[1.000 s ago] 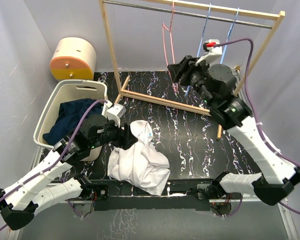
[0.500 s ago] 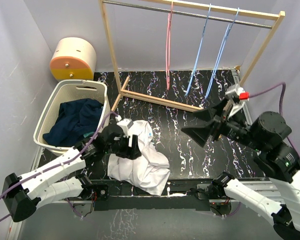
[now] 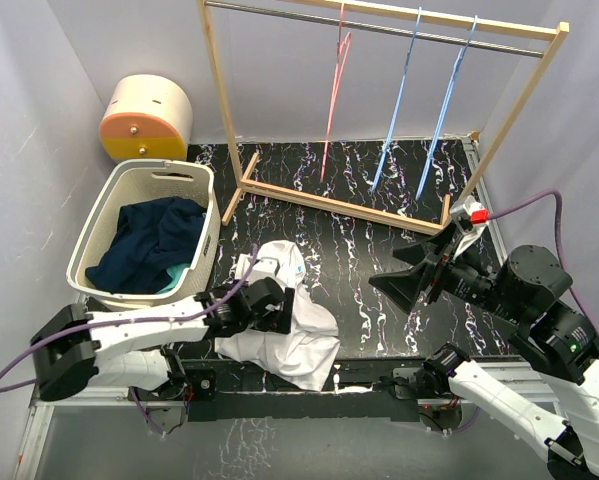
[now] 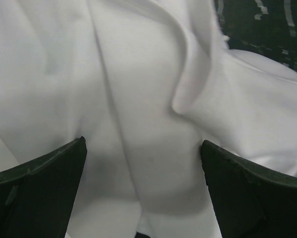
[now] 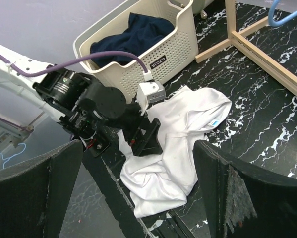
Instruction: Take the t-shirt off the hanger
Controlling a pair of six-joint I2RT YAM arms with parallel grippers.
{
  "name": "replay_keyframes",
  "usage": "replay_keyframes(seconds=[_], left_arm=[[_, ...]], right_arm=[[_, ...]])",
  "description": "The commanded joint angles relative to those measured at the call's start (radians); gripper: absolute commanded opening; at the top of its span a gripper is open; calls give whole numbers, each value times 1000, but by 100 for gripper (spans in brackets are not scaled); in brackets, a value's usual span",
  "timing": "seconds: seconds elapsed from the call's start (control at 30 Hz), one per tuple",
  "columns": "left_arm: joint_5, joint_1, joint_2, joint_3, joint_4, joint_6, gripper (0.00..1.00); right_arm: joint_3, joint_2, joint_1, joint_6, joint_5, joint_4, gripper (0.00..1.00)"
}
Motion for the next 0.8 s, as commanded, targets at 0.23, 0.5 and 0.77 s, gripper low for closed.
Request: replay_keyframes(seconds=[0.23, 0.5, 0.77], left_arm=[[-304, -90, 331, 100, -65, -132, 96], [-344, -83, 217, 62, -99, -142, 13], [-235, 207, 25, 205, -190, 161, 4]], right_arm=[[-39, -41, 0, -8, 72, 10, 98], [-55, -36, 0, -24, 90, -6, 98], [-88, -14, 0, -27, 83, 28, 98]])
